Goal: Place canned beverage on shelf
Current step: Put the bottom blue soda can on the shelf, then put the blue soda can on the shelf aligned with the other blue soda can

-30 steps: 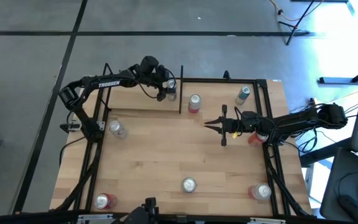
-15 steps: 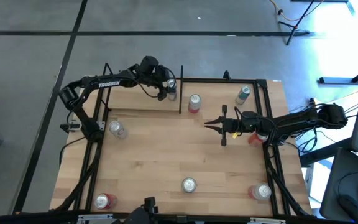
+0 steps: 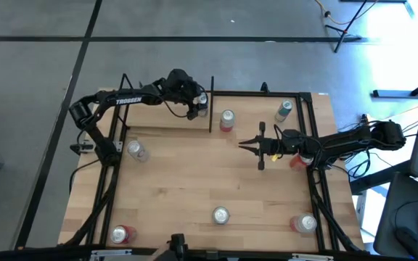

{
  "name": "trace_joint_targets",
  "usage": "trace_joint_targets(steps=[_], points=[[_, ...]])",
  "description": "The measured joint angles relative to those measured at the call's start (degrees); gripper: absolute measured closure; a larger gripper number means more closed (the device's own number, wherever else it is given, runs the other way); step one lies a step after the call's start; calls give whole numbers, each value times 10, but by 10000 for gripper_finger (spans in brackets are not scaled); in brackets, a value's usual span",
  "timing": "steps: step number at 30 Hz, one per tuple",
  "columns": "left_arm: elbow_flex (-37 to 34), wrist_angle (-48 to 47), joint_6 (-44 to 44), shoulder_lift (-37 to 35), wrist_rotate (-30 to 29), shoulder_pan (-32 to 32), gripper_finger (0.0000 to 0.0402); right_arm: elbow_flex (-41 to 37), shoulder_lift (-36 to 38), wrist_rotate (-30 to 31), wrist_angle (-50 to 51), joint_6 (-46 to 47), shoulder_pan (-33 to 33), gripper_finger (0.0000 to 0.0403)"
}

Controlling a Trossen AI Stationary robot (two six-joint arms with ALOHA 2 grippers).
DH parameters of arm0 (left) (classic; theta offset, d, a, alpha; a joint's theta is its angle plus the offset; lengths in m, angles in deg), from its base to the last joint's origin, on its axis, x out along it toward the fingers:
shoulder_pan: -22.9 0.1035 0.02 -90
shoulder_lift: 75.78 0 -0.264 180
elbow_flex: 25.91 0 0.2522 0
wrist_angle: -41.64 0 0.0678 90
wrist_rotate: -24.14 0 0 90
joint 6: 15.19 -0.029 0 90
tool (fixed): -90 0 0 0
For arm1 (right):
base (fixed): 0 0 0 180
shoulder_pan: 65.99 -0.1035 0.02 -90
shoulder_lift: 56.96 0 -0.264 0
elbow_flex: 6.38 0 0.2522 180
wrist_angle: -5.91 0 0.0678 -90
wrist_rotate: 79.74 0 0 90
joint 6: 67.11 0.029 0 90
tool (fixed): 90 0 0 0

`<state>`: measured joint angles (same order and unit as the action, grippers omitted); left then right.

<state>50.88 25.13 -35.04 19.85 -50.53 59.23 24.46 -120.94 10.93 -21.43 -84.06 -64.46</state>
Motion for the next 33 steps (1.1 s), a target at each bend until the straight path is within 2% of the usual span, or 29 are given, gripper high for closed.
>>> trace_joint_targets(steps=[6,11,22,29,33], points=[[0,0,11,0,-35,-13,152,0,0,0,0,0,0,364],[0,-2,17,0,-35,-13,148,0,0,0,0,0,0,364],[-1,-9,37,-2,-69,-13,53,0,0,-1,1,1,0,364],[-1,-22,39,-84,-55,-14,42,0,0,0,1,1,0,364],[-1,-55,70,-153,-5,-27,45,0,0,36,-4,-11,0,364]])
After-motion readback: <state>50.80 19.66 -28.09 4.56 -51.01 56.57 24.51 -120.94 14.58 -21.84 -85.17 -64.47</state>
